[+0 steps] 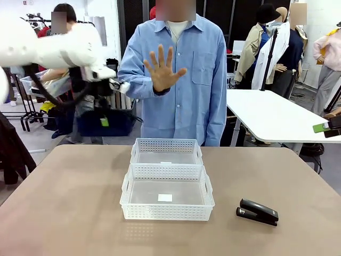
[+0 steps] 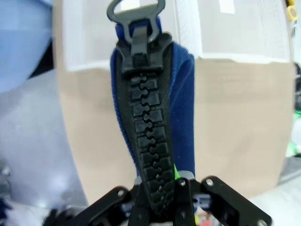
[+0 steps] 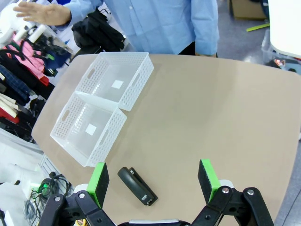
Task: Distribute items into two baskets.
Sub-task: Move the picked Pencil pouch towards the Organizing basket indicated by the person, stopping as directed.
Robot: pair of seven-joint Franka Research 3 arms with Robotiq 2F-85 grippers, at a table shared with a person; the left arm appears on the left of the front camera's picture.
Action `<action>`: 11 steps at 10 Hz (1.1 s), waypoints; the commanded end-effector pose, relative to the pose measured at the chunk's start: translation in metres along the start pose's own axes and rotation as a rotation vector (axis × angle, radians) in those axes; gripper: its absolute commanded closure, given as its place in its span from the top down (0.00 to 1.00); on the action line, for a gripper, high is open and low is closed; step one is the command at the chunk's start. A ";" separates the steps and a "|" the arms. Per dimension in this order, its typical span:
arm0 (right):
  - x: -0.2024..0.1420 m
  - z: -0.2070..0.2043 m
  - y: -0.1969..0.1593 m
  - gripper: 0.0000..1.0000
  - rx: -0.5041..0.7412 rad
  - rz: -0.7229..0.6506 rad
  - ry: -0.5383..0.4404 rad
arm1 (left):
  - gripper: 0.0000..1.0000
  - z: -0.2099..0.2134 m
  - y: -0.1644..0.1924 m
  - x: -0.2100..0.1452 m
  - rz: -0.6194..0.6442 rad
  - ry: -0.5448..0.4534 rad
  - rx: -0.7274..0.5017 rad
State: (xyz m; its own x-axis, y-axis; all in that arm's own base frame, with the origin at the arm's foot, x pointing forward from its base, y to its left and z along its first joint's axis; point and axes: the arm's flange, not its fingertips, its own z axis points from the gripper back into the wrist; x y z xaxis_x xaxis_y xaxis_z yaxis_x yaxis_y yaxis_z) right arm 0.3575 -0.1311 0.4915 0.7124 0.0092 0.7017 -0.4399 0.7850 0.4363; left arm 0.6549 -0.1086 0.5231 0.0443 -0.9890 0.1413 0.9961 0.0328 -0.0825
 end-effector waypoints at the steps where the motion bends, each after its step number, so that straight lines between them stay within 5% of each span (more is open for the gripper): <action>1: 0.001 -0.001 -0.001 1.00 0.021 0.002 -0.030 | 0.00 0.025 -0.059 -0.079 0.094 -0.026 0.046; 4: 0.001 -0.001 -0.001 1.00 0.021 0.002 -0.030 | 0.00 0.026 -0.096 -0.108 0.039 -0.054 -0.008; 11: 0.001 -0.001 -0.001 1.00 0.021 0.002 -0.030 | 0.00 0.046 -0.081 -0.122 0.099 -0.033 0.010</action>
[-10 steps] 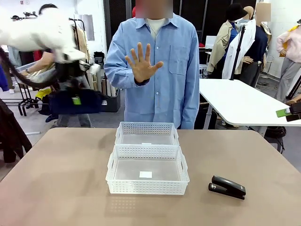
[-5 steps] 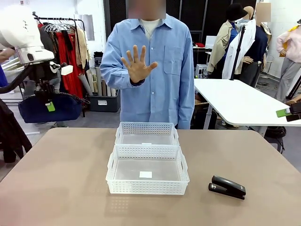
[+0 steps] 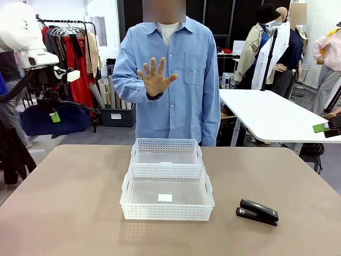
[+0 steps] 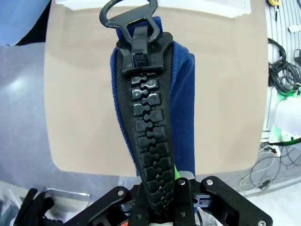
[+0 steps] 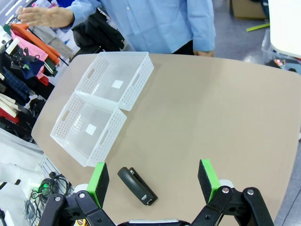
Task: Distribute items into two baskets.
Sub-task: Move the picked Pencil pouch towards the Organizing basket indicated by the person, stopping as directed.
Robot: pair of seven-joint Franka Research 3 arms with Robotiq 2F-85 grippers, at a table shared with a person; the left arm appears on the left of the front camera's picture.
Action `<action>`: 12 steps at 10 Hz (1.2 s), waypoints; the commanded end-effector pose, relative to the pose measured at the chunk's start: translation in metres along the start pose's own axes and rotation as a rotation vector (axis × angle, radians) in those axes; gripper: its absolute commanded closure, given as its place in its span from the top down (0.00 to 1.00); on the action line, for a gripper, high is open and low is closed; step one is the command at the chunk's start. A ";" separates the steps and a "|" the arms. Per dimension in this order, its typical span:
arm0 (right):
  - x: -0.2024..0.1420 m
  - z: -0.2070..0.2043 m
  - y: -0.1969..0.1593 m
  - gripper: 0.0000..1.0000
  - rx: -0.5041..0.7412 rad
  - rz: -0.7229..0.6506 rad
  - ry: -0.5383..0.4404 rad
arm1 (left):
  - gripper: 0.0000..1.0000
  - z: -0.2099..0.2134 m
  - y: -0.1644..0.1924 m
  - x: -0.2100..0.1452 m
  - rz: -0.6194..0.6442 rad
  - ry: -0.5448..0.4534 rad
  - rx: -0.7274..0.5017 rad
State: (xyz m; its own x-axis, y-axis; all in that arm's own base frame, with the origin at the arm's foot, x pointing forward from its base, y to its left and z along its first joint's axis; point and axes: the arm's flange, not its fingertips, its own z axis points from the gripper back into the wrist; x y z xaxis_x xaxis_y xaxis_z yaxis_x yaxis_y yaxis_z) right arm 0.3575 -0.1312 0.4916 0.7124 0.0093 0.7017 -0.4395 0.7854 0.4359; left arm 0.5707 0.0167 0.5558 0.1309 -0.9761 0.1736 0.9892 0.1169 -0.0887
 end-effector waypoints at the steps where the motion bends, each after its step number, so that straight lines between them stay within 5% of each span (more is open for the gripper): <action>1: 0.001 -0.002 -0.001 1.00 0.022 0.002 -0.030 | 0.00 0.002 0.001 0.002 0.014 0.007 0.004; 12: 0.001 -0.002 -0.001 1.00 0.022 0.002 -0.030 | 0.00 0.002 0.001 0.002 0.014 0.007 0.004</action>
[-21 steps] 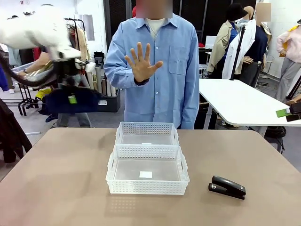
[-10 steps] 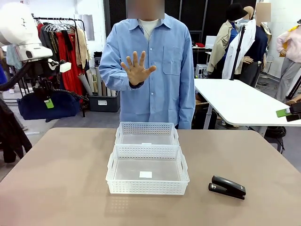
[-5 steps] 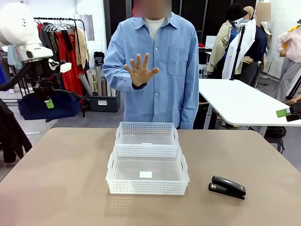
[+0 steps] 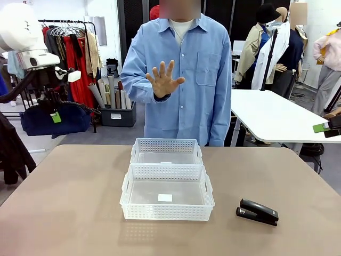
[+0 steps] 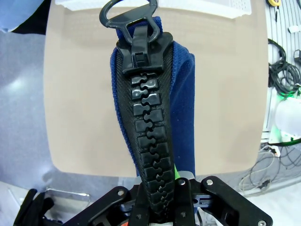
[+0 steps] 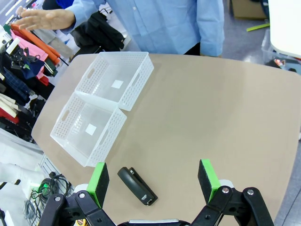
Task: Distribute items into two baskets.
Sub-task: Move the picked Pencil pouch towards the Organizing basket indicated by the person, stopping as directed.
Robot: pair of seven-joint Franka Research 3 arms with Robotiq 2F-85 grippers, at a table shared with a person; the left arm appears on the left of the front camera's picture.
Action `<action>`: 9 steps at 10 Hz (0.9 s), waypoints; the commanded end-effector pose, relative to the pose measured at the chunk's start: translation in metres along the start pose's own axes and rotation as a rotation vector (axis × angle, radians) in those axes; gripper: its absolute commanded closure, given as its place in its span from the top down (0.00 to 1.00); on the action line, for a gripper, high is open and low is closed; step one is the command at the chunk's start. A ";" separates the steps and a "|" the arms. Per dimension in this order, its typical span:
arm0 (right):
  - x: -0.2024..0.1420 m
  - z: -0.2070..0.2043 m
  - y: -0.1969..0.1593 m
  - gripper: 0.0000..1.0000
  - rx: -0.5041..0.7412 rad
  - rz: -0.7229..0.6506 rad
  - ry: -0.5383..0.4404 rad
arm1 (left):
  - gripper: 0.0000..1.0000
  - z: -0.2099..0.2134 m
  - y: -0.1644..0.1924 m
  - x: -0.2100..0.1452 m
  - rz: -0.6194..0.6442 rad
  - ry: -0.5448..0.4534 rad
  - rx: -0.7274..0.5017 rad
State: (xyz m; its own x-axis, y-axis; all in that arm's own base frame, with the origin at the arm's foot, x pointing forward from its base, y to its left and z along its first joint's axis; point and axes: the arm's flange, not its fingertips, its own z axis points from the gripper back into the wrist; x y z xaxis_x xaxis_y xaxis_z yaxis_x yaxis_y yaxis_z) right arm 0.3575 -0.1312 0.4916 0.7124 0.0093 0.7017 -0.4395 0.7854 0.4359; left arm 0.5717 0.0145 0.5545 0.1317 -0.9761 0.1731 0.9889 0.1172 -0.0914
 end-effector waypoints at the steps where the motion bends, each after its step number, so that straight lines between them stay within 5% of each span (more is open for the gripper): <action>1: 0.001 -0.002 -0.001 1.00 0.022 0.002 -0.030 | 0.00 0.004 0.001 0.000 0.014 0.007 0.006; 9: 0.001 -0.002 -0.001 1.00 0.022 0.002 -0.030 | 0.00 0.004 0.001 0.000 0.014 0.007 0.006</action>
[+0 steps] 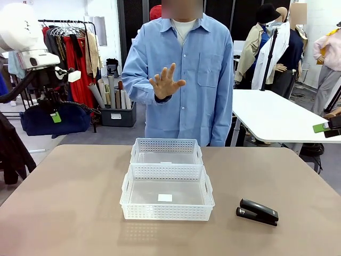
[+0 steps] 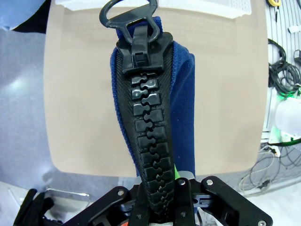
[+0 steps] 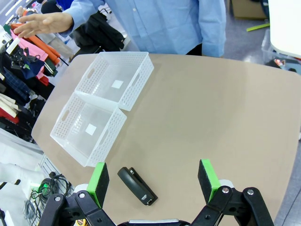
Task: Distribute items into two baskets.
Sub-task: Place the picked Pencil pouch into the Organizing basket as instructed by the person.
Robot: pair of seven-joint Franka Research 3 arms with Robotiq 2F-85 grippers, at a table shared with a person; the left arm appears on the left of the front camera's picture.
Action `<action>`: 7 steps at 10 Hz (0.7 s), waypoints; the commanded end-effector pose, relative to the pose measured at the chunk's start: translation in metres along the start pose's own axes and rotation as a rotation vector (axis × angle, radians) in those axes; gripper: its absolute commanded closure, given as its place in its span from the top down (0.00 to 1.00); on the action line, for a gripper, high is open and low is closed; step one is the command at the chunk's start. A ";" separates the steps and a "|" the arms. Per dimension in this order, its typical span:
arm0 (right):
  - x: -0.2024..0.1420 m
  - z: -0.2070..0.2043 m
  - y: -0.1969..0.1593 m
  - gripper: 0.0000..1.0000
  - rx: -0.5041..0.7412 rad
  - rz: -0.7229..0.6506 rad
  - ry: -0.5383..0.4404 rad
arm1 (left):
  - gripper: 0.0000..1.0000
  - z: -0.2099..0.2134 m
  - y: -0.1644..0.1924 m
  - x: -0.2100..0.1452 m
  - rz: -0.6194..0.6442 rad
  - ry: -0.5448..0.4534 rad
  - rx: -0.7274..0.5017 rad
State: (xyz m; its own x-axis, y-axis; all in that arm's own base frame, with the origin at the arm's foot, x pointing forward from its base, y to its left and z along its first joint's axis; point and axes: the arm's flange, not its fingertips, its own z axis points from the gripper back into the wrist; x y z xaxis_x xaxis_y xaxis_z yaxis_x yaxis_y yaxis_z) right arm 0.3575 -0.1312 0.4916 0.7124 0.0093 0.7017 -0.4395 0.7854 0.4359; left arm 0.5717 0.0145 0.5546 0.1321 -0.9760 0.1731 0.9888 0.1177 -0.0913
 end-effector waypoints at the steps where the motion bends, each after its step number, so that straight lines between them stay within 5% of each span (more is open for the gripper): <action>1: 0.001 -0.002 -0.001 1.00 0.022 0.002 -0.030 | 0.00 0.004 0.001 0.000 0.013 0.007 0.006; 7: 0.001 -0.002 -0.001 1.00 0.022 0.002 -0.030 | 0.00 0.004 0.001 0.000 0.013 0.007 0.006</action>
State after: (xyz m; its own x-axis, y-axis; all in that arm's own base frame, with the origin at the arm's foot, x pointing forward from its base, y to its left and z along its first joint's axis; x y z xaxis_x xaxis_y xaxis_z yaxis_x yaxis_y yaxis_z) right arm 0.3575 -0.1312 0.4916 0.7124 0.0093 0.7017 -0.4395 0.7854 0.4359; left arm 0.5718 0.0145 0.5546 0.1322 -0.9760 0.1731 0.9888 0.1178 -0.0913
